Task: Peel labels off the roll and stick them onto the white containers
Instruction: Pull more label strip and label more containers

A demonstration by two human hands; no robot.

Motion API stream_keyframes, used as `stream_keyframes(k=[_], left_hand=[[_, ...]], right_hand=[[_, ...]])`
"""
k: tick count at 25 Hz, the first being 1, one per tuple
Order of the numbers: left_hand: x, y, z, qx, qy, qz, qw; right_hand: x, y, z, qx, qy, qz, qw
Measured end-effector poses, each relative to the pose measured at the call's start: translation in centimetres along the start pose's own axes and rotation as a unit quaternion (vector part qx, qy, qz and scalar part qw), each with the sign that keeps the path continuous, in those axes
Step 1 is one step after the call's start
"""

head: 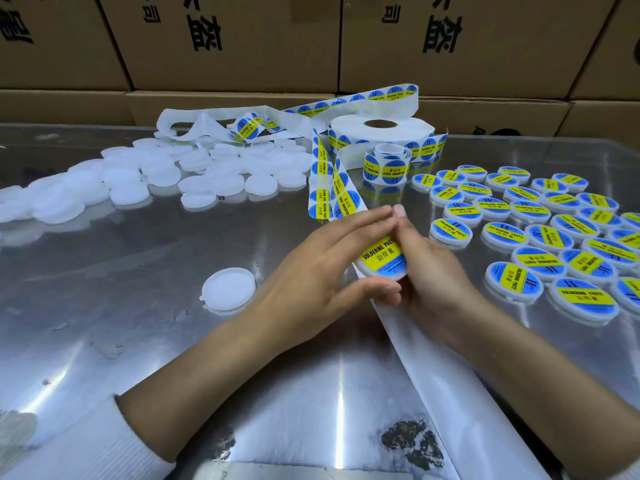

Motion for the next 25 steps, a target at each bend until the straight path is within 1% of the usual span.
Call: stream_keyframes(k=[2, 3, 6, 8, 10, 11, 13, 14, 15, 16, 17, 18, 19, 20, 21, 22, 23, 25], left_hand=[[0.0, -0.1, 0.4, -0.040, -0.029, 0.009, 0.999], [0.0, -0.2, 0.4, -0.045, -0.027, 0.016, 0.999], [0.4, -0.2, 0.3, -0.033, 0.026, 0.043, 0.998], [0.7, -0.2, 0.2, -0.021, 0.070, 0.076, 0.994], [0.9, -0.1, 0.3, -0.018, 0.092, 0.097, 0.991], [1.0, 0.0, 0.3, -0.029, 0.075, 0.106, 0.991], [1.8, 0.2, 0.4, -0.059, -0.012, 0.133, 0.989], [2.3, 0.1, 0.2, -0.051, -0.054, 0.143, 0.987], [2.8, 0.1, -0.2, -0.014, -0.092, 0.141, 0.986], [3.1, 0.2, -1.0, 0.059, -0.134, 0.118, 0.982], [3.1, 0.5, -2.2, 0.168, -0.184, 0.065, 0.966], [2.9, 1.2, -3.4, 0.293, -0.230, -0.006, 0.928], [2.5, 2.0, -4.4, 0.396, -0.260, -0.066, 0.878], [2.2, 2.6, -5.1, 0.458, -0.269, -0.100, 0.841], [2.0, 2.9, -5.5, 0.483, -0.263, -0.111, 0.828], [1.9, 2.9, -5.8, 0.478, -0.249, -0.110, 0.835], [1.7, 2.6, -5.8, 0.450, -0.238, -0.110, 0.853], [1.5, 2.0, -5.4, 0.360, -0.204, -0.114, 0.903]], right_hand=[[0.0, -0.1, -0.1, -0.003, -0.049, -0.011, 0.999], [0.0, -0.1, -0.1, -0.003, -0.064, -0.023, 0.998], [-0.1, -0.1, 0.0, -0.014, -0.073, -0.077, 0.994], [-0.2, -0.3, 0.2, -0.025, -0.057, -0.086, 0.994], [0.0, -0.6, 0.2, -0.020, -0.022, -0.060, 0.998], [0.2, -0.8, 0.2, -0.011, -0.001, -0.036, 0.999], [1.1, -1.1, -0.1, 0.013, 0.036, 0.025, 0.999], [1.9, -1.3, -0.4, 0.022, 0.052, 0.061, 0.997], [2.7, -1.5, -0.6, 0.030, 0.069, 0.096, 0.992], [3.5, -1.7, -0.8, 0.037, 0.092, 0.126, 0.987], [4.2, -1.9, -0.9, 0.043, 0.126, 0.148, 0.980], [4.8, -2.1, -0.8, 0.046, 0.170, 0.163, 0.971], [5.1, -2.4, -0.6, 0.048, 0.220, 0.168, 0.960], [5.3, -2.6, -0.2, 0.050, 0.265, 0.168, 0.948], [5.2, -2.8, 0.2, 0.052, 0.297, 0.165, 0.939], [5.2, -2.9, 0.5, 0.055, 0.321, 0.165, 0.931], [5.3, -2.9, 0.7, 0.059, 0.346, 0.172, 0.920], [5.6, -2.7, 0.8, 0.062, 0.414, 0.190, 0.888]])
Point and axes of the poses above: each hand's wrist, its own y-axis away from the middle knuckle, its own x-axis out of the back of the hand, z = x × y, the point moved 3 cm from there along -y, towards the middle knuckle, and after that the axes turned 14 degrees about y, right-handed, at the moved point
